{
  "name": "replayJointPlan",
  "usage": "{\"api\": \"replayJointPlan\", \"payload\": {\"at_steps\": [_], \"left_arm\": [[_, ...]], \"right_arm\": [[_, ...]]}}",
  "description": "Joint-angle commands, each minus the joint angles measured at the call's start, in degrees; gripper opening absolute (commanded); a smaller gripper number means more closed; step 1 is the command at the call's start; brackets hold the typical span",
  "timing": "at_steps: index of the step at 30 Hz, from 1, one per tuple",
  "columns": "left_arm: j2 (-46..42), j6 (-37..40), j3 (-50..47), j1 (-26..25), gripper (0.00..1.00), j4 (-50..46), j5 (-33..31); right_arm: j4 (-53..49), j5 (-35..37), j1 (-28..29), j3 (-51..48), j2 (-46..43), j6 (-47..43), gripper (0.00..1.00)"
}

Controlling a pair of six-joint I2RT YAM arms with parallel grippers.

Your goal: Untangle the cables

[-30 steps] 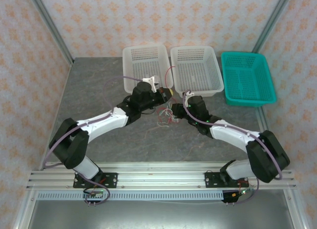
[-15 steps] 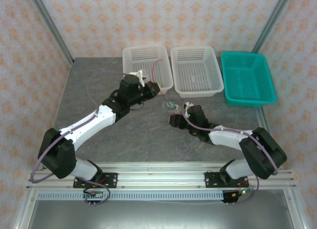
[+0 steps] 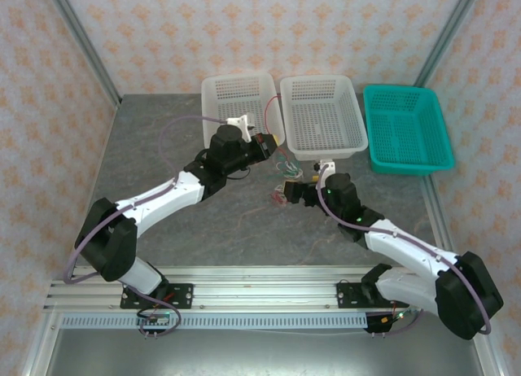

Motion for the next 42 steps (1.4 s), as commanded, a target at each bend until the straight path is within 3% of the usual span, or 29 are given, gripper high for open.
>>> {"api": "replayJointPlan", "payload": {"at_steps": [1, 4, 8, 12, 15, 18, 23, 29, 32, 34, 36, 39, 42], "left_arm": [[-1.3, 0.3, 1.6, -0.4, 0.00, 1.9, 0.6], [-2.1, 0.2, 0.9, -0.7, 0.00, 1.9, 1.2], [-2.6, -1.6, 0.5, -0.6, 0.00, 3.6, 4.3], [-5.6, -4.8, 0.1, 0.9, 0.00, 6.4, 6.5], [-7.9, -7.3, 0.6, 3.0, 0.00, 6.8, 8.3], [-10.1, -8.0, 0.7, 5.8, 0.00, 5.6, 8.0], [-12.3, -5.5, 1.8, 9.1, 0.00, 1.8, 6.5], [-10.1, -4.3, 1.3, 9.0, 0.00, 0.8, 7.0], [-8.7, -2.4, -0.4, 8.0, 0.00, -0.8, 6.9], [-8.2, -0.6, -2.1, 7.1, 0.00, -2.5, 6.5], [-7.4, -0.4, -3.9, 6.5, 0.00, -0.9, 7.9], [-6.4, -0.4, -5.5, 4.6, 0.00, 0.6, 9.5], [-6.1, -0.3, -6.1, 2.8, 0.00, 0.0, 8.7]], "right_arm": [[3.1, -1.1, -0.7, 3.9, 2.8, -5.3, 0.90], [4.0, -6.7, -1.2, 6.0, 8.8, -4.2, 0.73], [14.3, -4.9, -1.8, 4.3, 15.8, -1.3, 0.49], [18.6, -4.6, -3.1, 4.3, 24.1, 0.3, 0.42], [21.1, -7.2, -3.7, 3.8, 27.9, 2.6, 0.23], [19.1, -8.6, -3.8, 3.0, 29.0, 5.5, 0.17], [15.9, -7.0, -2.0, -3.4, 24.8, 8.9, 0.18], [7.4, -3.2, -0.3, -9.1, 10.7, 8.5, 0.27], [1.3, -4.2, -0.2, -8.1, -0.4, 5.9, 0.48], [-1.4, -7.2, -0.3, -7.2, -7.7, 3.1, 0.76], [-3.4, -8.1, -0.4, -5.6, -11.7, 1.6, 0.87], [-6.0, -8.9, -1.5, -0.9, -10.7, 0.1, 0.85], [-0.5, -14.9, -3.9, 1.5, -3.3, 2.9, 0.73]]}}
